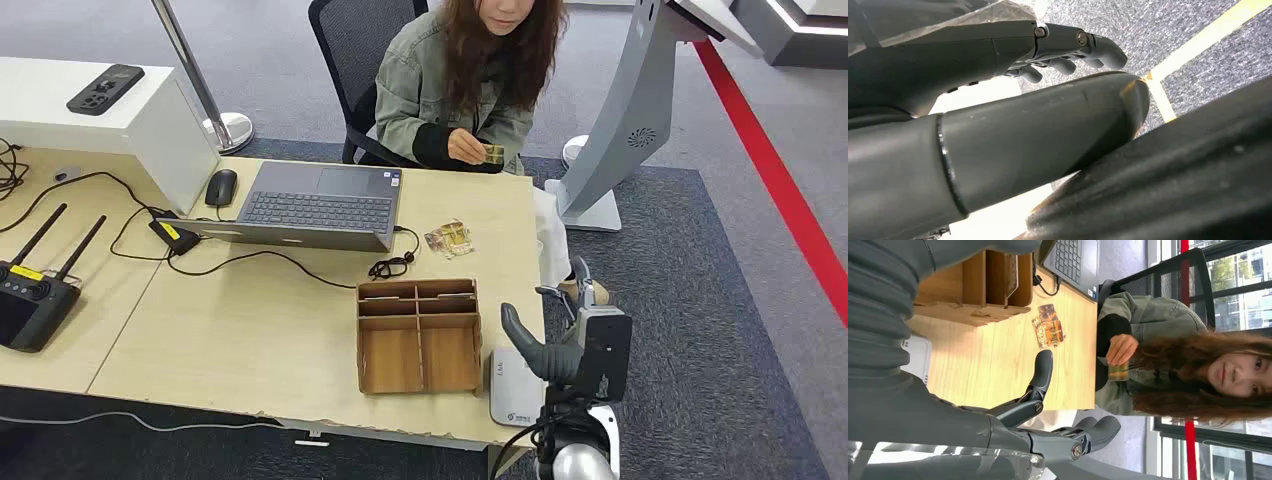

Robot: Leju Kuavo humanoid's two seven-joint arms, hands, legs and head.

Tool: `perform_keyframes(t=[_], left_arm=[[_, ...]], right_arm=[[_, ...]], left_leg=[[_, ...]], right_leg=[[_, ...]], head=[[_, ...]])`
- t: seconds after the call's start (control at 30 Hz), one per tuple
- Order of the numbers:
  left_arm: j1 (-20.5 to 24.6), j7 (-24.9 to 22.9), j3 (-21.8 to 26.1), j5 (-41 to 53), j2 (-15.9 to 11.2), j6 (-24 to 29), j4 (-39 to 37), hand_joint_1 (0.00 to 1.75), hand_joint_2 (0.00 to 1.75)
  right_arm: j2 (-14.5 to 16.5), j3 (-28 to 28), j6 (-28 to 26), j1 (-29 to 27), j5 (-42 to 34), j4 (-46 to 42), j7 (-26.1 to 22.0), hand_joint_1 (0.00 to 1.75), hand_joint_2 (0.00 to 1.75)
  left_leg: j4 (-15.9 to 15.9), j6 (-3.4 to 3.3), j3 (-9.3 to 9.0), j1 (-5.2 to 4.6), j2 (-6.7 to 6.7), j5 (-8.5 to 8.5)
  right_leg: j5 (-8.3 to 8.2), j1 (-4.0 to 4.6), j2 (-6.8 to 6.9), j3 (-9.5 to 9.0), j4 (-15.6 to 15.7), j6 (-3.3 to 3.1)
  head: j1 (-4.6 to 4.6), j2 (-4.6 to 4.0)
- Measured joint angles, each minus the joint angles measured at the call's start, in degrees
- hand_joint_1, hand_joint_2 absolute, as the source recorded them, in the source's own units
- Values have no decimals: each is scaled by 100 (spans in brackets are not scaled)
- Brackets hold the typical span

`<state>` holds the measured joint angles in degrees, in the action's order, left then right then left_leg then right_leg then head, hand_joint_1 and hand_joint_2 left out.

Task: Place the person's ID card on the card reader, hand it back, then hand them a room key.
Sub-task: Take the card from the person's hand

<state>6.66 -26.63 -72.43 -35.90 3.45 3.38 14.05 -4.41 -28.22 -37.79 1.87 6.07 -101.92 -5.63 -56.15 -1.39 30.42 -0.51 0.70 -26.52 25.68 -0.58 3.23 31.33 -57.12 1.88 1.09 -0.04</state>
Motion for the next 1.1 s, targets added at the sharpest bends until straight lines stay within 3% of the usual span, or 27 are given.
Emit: perform_keyframes(t=[0.5, 0.73, 1.1], left_arm=[[11, 45, -34, 177, -35, -157, -20, 0, 0], [28, 49, -77, 277, -58, -221, -20, 0, 0], [34, 66, -98, 305, -72, -233, -20, 0, 0]], right_arm=[[-303, -86, 0, 832, 353, 123, 941, 0, 175], [-490, -393, 0, 1667, 488, 503, 1576, 0, 175], [-522, -803, 0, 2295, 424, 1093, 1719, 0, 175]], left_leg=[[0, 0, 4, 0, -1, 0], [0, 0, 7, 0, 0, 1], [0, 0, 8, 0, -1, 0]], right_leg=[[-1, 0, -1, 1, -1, 0], [-1, 0, -2, 4, -1, 0], [0, 1, -2, 6, -2, 1]], head=[[-1, 0], [0, 0], [-1, 0]])
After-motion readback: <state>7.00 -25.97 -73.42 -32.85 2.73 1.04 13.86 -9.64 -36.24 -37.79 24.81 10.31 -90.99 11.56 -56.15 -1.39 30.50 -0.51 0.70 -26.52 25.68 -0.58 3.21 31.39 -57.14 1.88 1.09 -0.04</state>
